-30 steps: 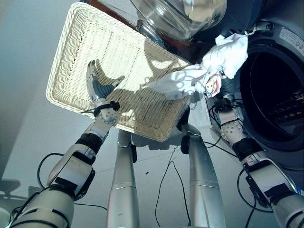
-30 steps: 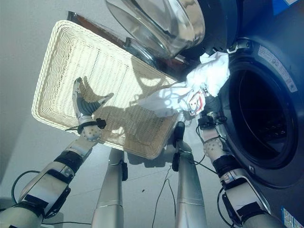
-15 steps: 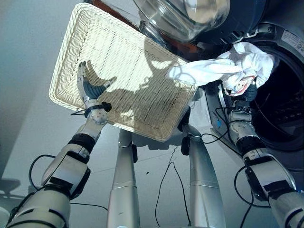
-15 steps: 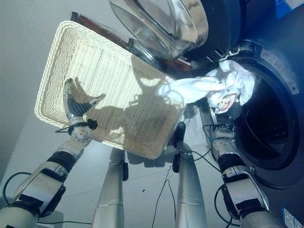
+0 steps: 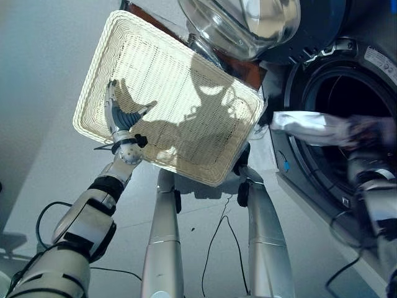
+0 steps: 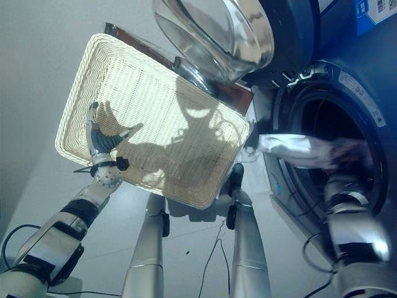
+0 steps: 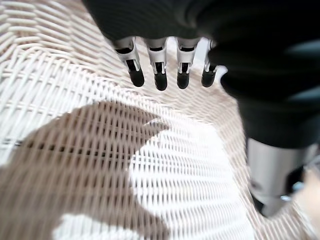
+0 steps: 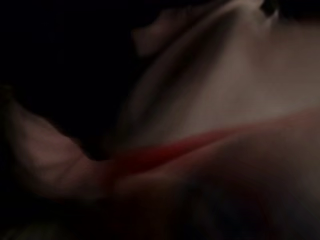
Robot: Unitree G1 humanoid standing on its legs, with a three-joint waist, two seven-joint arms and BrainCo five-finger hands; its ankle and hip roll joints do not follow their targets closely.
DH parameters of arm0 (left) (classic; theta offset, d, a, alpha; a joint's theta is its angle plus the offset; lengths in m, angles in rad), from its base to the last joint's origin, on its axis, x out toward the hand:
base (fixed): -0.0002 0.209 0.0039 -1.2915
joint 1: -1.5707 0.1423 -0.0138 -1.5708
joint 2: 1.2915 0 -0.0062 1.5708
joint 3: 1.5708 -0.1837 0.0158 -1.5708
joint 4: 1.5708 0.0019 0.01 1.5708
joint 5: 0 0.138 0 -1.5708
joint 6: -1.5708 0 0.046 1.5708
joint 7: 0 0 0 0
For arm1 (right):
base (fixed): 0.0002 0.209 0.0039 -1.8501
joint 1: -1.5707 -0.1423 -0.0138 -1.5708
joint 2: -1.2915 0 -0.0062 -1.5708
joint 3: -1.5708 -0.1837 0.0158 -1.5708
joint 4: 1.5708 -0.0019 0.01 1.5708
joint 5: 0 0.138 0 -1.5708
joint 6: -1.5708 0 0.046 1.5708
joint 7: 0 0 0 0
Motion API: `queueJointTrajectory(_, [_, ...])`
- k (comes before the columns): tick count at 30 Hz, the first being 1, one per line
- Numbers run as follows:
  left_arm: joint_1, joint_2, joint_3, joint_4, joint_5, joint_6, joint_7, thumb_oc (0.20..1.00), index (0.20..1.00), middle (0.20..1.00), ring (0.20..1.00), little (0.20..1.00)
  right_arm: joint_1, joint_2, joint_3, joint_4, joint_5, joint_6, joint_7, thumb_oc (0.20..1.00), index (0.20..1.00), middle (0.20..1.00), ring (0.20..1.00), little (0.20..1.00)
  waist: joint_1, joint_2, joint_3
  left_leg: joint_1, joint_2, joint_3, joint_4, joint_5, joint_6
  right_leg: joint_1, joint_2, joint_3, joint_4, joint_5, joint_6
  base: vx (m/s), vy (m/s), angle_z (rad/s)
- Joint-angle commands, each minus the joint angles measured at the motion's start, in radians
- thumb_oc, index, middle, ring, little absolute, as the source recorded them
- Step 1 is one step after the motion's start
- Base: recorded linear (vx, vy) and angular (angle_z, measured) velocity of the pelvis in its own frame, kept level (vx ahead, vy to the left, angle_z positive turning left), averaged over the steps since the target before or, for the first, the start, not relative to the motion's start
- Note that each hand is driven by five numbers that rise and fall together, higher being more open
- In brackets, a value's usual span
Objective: Put the clothes into the washing machine.
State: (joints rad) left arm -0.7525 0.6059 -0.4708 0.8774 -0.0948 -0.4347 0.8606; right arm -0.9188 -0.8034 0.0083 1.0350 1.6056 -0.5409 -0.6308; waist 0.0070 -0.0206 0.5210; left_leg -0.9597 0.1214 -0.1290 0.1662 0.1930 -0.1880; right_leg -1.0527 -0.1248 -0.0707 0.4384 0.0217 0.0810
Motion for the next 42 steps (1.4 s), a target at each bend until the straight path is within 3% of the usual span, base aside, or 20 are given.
queueJointTrajectory(1, [-0.024,0.067,0.072,0.026,-0.013,-0.027,0.006,1.0,1.0,1.0,1.0,1.0,0.012,-0.209,-0.071,-0.029,-0.129,-0.165,-0.177,0.2,0.2,0.2,0.2,0.2,-0.032,-0.102,-0.001,0.016,-0.097,0.037,0.071,-0.09,0.088,0.1,0.075,-0.07,-0.204,0.176,0.061,-0.01,-0.045,-0.01])
queueJointTrajectory(4, [-0.016,0.107,0.095,0.043,-0.019,-0.046,-0.028,1.0,1.0,1.0,1.0,1.0,0.051,-0.308,-0.143,-0.018,-0.201,-0.209,-0.208,0.2,0.2,0.2,0.2,0.2,-0.042,-0.124,-0.001,0.032,-0.093,0.031,0.071,-0.096,0.09,0.121,0.079,-0.065,-0.208,0.172,0.059,0.0,0.0,0.0])
queueJointTrajectory(9, [-0.015,0.142,0.117,0.056,-0.035,-0.051,-0.068,1.0,1.0,1.0,1.0,1.0,0.094,-0.35,-0.211,-0.031,-0.25,-0.196,-0.191,0.2,0.2,0.2,0.2,0.2,-0.049,-0.14,-0.001,0.029,-0.095,0.024,0.083,-0.095,0.095,0.124,0.078,-0.064,-0.208,0.175,0.057,0.0,0.0,0.0])
queueJointTrajectory(10, [-0.017,0.142,0.116,0.059,-0.036,-0.053,-0.08,1.0,1.0,1.0,1.0,1.0,0.098,-0.355,-0.209,-0.017,-0.239,-0.178,-0.145,0.912,0.912,0.912,0.912,0.912,-0.045,-0.138,-0.001,0.038,-0.094,0.025,0.085,-0.104,0.095,0.135,0.078,-0.065,-0.206,0.165,0.058,0.0,0.0,0.0])
queueJointTrajectory(11, [-0.022,0.143,0.115,0.059,-0.036,-0.053,-0.081,1.0,1.0,1.0,1.0,1.0,0.096,-0.356,-0.212,-0.015,-0.243,-0.16,-0.129,1.0,1.0,1.0,1.0,1.0,-0.046,-0.139,-0.001,0.03,-0.096,0.027,0.083,-0.094,0.095,0.128,0.075,-0.066,-0.209,0.174,0.057,0.0,0.0,0.0])
queueJointTrajectory(14, [-0.027,0.137,0.099,0.057,-0.031,-0.049,-0.09,1.0,1.0,1.0,1.0,1.0,0.097,-0.335,-0.172,0.003,-0.267,-0.068,-0.11,1.0,1.0,1.0,1.0,1.0,-0.038,-0.13,-0.001,0.038,-0.109,0.021,0.09,-0.108,0.1,0.135,0.071,-0.064,-0.213,0.17,0.059,0.02,-0.005,0.0])
queueJointTrajectory(16, [-0.03,0.135,0.095,0.055,-0.03,-0.044,-0.089,1.0,1.0,1.0,1.0,1.0,0.097,-0.328,-0.161,0.012,-0.261,-0.054,-0.11,1.0,1.0,1.0,1.0,1.0,-0.036,-0.129,-0.001,0.037,-0.112,0.02,0.092,-0.109,0.101,0.134,0.07,-0.065,-0.213,0.171,0.059,0.01,-0.016,0.02])
queueJointTrajectory(17, [-0.047,0.13,0.082,0.053,-0.029,-0.035,-0.087,1.0,1.0,1.0,1.0,1.0,0.092,-0.308,-0.133,0.055,-0.314,0.027,-0.124,1.0,1.0,1.0,1.0,1.0,-0.03,-0.123,-0.001,0.024,-0.119,0.022,0.096,-0.099,0.104,0.123,0.065,-0.07,-0.213,0.179,0.058,0.04,-0.037,0.04])
queueJointTrajectory(18, [-0.048,0.126,0.078,0.056,-0.027,-0.035,-0.087,1.0,1.0,1.0,1.0,1.0,0.089,-0.305,-0.116,0.07,-0.322,0.038,-0.12,1.0,1.0,1.0,1.0,1.0,-0.026,-0.12,-0.001,0.031,-0.119,0.021,0.098,-0.109,0.105,0.13,0.065,-0.072,-0.21,0.171,0.059,0.02,-0.041,0.04])
queueJointTrajectory(20, [-0.071,0.119,0.051,0.049,-0.031,-0.018,-0.081,1.0,1.0,1.0,1.0,1.0,0.039,-0.299,-0.026,0.111,-0.425,0.157,-0.158,1.0,1.0,1.0,1.0,1.0,-0.017,-0.11,-0.001,0.025,-0.128,0.018,0.102,-0.109,0.106,0.125,0.062,-0.075,-0.211,0.172,0.059,0.02,-0.019,0.07])
queueJointTrajectory(22, [-0.078,0.117,0.046,0.047,-0.032,-0.014,-0.083,1.0,1.0,1.0,1.0,1.0,0.018,-0.299,0.012,0.127,-0.484,0.205,-0.178,1.0,1.0,1.0,1.0,1.0,-0.015,-0.107,-0.001,0.022,-0.131,0.017,0.105,-0.109,0.107,0.123,0.06,-0.076,-0.21,0.173,0.059,0.01,-0.011,0.09])
queueJointTrajectory(24, [-0.099,0.115,0.034,0.043,-0.034,-0.004,-0.09,1.0,1.0,1.0,1.0,1.0,-0.042,-0.298,0.12,0.171,-0.635,0.346,-0.173,1.0,1.0,1.0,1.0,1.0,-0.008,-0.102,-0.001,0.016,-0.135,0.017,0.11,-0.11,0.11,0.118,0.058,-0.079,-0.21,0.173,0.059,0.01,-0.021,0.06])
queueJointTrajectory(25, [-0.107,0.115,0.024,0.042,-0.037,0.0,-0.093,1.0,1.0,1.0,1.0,1.0,-0.064,-0.297,0.171,0.197,-0.727,0.386,-0.193,1.0,1.0,1.0,1.0,1.0,-0.006,-0.1,-0.001,0.015,-0.133,0.019,0.108,-0.108,0.11,0.118,0.057,-0.081,-0.209,0.173,0.06,0.0,0.0,0.0])
queueJointTrajectory(26, [-0.117,0.117,0.015,0.04,-0.043,0.004,-0.096,1.0,1.0,1.0,1.0,1.0,-0.089,-0.297,0.219,0.203,-0.857,0.479,-0.173,1.0,1.0,1.0,1.0,1.0,-0.003,-0.098,-0.001,0.014,-0.135,0.018,0.108,-0.107,0.112,0.117,0.056,-0.083,-0.209,0.174,0.06,0.0,0.0,0.0])
queueJointTrajectory(28, [-0.144,0.116,-0.011,0.029,-0.054,0.022,-0.097,1.0,1.0,1.0,1.0,1.0,-0.17,-0.296,0.348,0.214,-0.97,0.619,-0.154,1.0,1.0,1.0,1.0,1.0,0.001,-0.094,-0.001,0.003,-0.139,0.017,0.115,-0.107,0.116,0.108,0.054,-0.087,-0.205,0.173,0.06,0.0,-0.022,0.05])
queueJointTrajectory(29, [-0.157,0.114,-0.019,0.027,-0.059,0.029,-0.1,1.0,1.0,1.0,1.0,1.0,-0.199,-0.291,0.386,0.226,-0.987,0.654,-0.152,1.0,1.0,1.0,1.0,1.0,0.003,-0.092,-0.001,-0.002,-0.139,0.016,0.117,-0.108,0.117,0.104,0.053,-0.088,-0.203,0.172,0.059,0.0,-0.011,0.04])
queueJointTrajectory(31, [-0.176,0.114,-0.027,0.028,-0.061,0.035,-0.108,1.0,1.0,1.0,1.0,1.0,-0.237,-0.285,0.428,0.244,-0.99,0.694,-0.146,1.0,1.0,1.0,1.0,1.0,0.004,-0.089,-0.001,-0.009,-0.14,0.016,0.121,-0.11,0.119,0.097,0.052,-0.09,-0.198,0.169,0.058,0.0,0.0,0.0])
queueJointTrajectory(35, [-0.191,0.111,-0.035,0.024,-0.058,0.04,-0.101,1.0,1.0,1.0,1.0,1.0,-0.253,-0.268,0.453,0.237,-1.077,0.714,-0.165,1.0,1.0,1.0,1.0,1.0,0.005,-0.083,-0.001,-0.022,-0.143,0.018,0.121,-0.11,0.121,0.083,0.052,-0.092,-0.196,0.169,0.06,0.0,-0.003,0.1])
queueJointTrajectory(42, [-0.191,0.095,-0.024,0.02,-0.055,0.044,-0.097,1.0,1.0,1.0,1.0,1.0,-0.242,-0.224,0.495,0.124,-1.306,0.682,-0.22,1.0,1.0,1.0,1.0,1.0,-0.003,-0.074,-0.001,-0.028,-0.141,0.028,0.117,-0.114,0.122,0.068,0.051,-0.087,-0.19,0.163,0.063,-0.01,0.02,0.05])
